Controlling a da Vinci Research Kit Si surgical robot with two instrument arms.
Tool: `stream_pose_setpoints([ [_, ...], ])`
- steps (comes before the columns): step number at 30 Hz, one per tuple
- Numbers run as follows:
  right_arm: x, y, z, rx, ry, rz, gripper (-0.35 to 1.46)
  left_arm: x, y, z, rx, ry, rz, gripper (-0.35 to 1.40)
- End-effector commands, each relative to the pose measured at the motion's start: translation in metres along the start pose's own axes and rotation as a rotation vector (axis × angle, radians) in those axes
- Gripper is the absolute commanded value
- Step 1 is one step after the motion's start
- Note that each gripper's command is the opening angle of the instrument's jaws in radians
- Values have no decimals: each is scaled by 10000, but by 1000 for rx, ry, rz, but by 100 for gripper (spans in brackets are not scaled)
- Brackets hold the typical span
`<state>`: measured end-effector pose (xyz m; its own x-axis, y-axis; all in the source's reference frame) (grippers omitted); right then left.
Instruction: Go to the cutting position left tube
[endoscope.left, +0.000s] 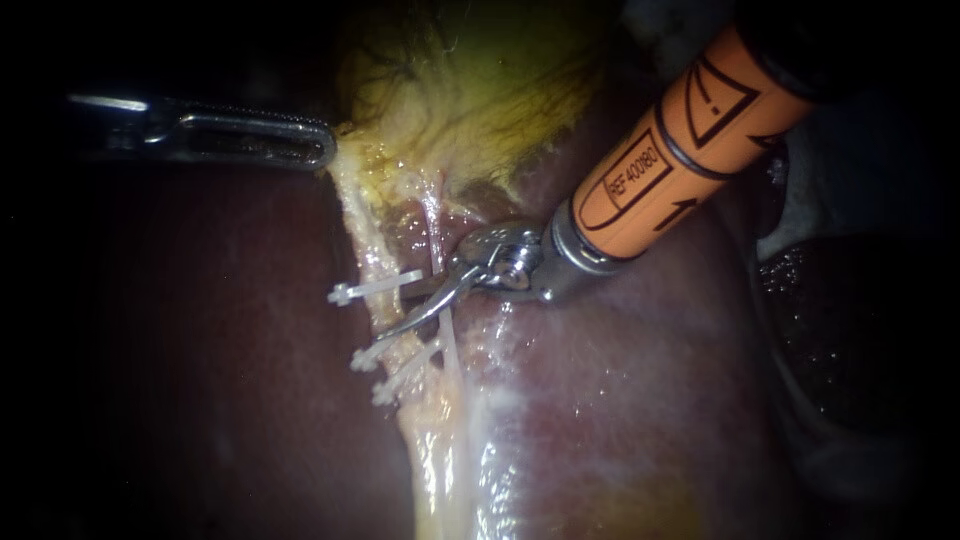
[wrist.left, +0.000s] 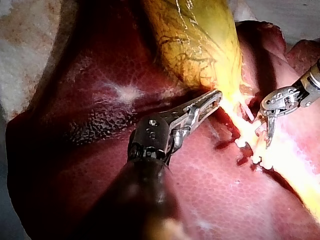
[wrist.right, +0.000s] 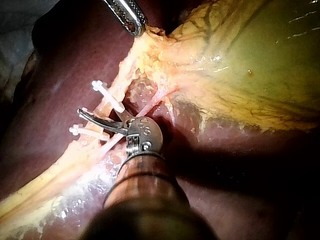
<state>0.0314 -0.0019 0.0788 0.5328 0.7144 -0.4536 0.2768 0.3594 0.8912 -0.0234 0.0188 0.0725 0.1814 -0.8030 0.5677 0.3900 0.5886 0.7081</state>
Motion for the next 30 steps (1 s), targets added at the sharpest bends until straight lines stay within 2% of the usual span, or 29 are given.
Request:
stream_pose_setpoints([
  [1, 1, -1, 3, 4, 7, 5, 105, 0, 0, 0, -1, 0, 0, -35],
  [10, 3, -1, 31, 11, 15, 12, 105, 1, 0, 1, -1, -1, 0, -35],
  [20, 7, -3, 52, 38, 47, 11, 107, 1, 0, 1, -1, -1, 0, -35],
  [30, 17, -7, 41, -18, 87, -218, 115, 1, 0, 0, -1, 0, 0, -35],
])
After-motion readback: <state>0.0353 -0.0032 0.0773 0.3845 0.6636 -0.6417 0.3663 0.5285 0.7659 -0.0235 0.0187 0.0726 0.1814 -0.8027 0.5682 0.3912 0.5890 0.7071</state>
